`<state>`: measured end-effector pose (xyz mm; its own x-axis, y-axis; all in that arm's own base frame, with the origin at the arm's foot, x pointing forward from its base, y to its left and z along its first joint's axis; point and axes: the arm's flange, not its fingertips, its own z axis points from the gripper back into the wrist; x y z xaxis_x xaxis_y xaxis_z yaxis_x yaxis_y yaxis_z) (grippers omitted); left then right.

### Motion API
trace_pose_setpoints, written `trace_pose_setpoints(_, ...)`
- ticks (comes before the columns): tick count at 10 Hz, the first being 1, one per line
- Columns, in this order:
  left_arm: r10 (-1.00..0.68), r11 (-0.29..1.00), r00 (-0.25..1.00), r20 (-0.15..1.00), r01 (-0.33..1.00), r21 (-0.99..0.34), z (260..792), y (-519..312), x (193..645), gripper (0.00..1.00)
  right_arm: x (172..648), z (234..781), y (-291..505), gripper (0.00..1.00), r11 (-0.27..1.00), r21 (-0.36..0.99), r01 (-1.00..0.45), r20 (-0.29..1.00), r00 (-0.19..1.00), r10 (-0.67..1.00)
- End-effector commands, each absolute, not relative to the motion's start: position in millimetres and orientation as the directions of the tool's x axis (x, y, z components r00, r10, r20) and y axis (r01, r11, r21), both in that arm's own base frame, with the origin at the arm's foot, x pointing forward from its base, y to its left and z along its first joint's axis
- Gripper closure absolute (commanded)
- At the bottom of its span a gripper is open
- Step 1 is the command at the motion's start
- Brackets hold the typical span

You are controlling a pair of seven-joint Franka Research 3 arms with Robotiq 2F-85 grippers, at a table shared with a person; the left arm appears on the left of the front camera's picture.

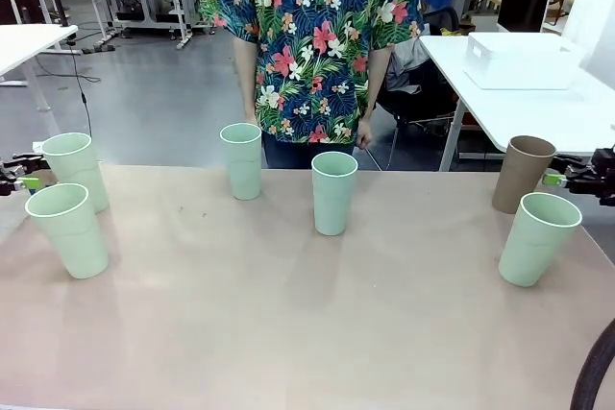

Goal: Stack the cups and store them in the basket.
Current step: Pick up two Reusable plastic cups , one in each hand.

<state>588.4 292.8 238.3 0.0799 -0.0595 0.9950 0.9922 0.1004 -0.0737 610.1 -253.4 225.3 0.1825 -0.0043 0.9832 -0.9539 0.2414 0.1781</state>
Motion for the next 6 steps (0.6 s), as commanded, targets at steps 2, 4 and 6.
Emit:
trace_pose_setpoints(2,-0.03,0.135,0.044,0.999,0.99,-0.04,240.3,274.9,582.0,0.0,611.4,226.9,-251.8,0.0,0.271,0.191,-0.943,0.981,0.195,-0.011)
trace_pose_setpoints(4,-0.024,0.137,0.037,0.999,0.99,-0.033,236.6,264.0,582.3,0.0,607.1,227.2,-255.2,0.0,0.277,0.188,-0.942,0.981,0.191,-0.016)
trace_pose_setpoints(6,-0.022,0.136,0.039,0.999,0.99,-0.035,235.7,256.4,581.6,0.0,606.4,225.8,-254.3,0.0,0.28,0.187,-0.942,0.982,0.19,-0.015)
